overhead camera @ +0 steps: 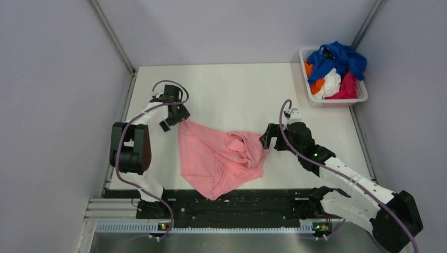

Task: Fold and stack the t-shirts
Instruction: Flatten out the tshirt

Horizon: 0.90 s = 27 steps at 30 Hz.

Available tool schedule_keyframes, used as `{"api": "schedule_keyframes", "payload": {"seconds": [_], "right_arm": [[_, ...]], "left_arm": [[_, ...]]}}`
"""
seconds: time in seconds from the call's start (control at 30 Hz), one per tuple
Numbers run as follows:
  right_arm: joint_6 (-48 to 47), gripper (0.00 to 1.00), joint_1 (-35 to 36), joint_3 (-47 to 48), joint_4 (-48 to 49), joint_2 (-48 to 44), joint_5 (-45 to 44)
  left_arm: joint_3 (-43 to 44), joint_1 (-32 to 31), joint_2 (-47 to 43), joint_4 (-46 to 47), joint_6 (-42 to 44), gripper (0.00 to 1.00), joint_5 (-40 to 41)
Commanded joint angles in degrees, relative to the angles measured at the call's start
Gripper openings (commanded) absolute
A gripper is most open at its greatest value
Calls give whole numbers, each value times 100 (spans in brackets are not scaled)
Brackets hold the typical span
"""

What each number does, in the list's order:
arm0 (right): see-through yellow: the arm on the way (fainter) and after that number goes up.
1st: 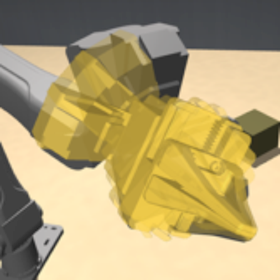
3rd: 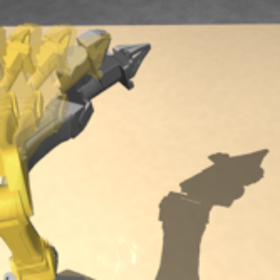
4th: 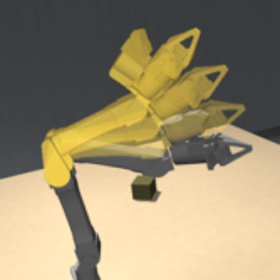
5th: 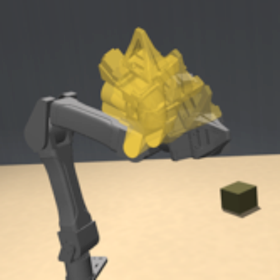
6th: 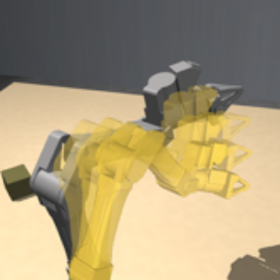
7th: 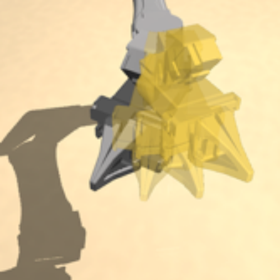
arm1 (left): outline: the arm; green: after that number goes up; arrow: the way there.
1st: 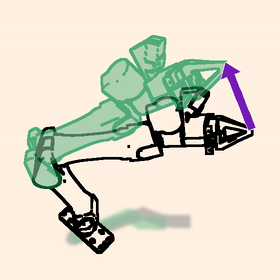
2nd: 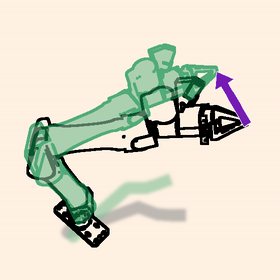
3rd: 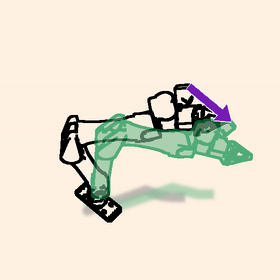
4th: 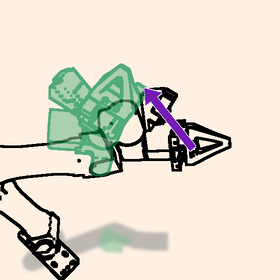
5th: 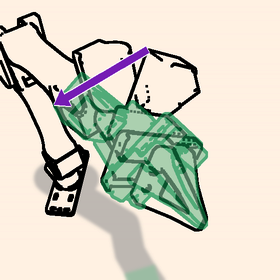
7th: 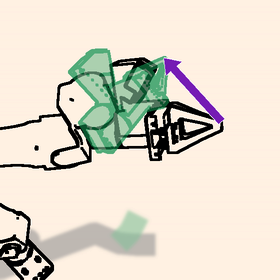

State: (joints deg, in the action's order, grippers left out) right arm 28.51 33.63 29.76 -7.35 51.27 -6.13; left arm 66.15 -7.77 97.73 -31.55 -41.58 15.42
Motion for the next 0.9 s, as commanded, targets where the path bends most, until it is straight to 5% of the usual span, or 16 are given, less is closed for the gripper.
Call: {"api": "schedule_keyframes", "payload": {"seconds": [0.0, 0.27, 0.37, 0.5, 0.87], "right_arm": [[-315, 99, 47, 426, 314, 486, 376], [-1398, 96, 329, 1483, 451, 1940, 1052], [-2085, 93, 526, 2027, 343, 2657, 928], [-2888, 84, 643, 2908, -179, 3698, 1019], [-3781, 71, 836, 4383, -356, 5635, 1327]], "left_arm": [[536, 39, 503, 80, 41, 89, -302], [798, 38, 1017, 112, 105, 71, -424], [787, 39, 1068, 110, 155, 47, -499], [704, 39, 974, 118, 171, 1, -532], [353, 39, 386, 176, 280, 0, -253]]}}
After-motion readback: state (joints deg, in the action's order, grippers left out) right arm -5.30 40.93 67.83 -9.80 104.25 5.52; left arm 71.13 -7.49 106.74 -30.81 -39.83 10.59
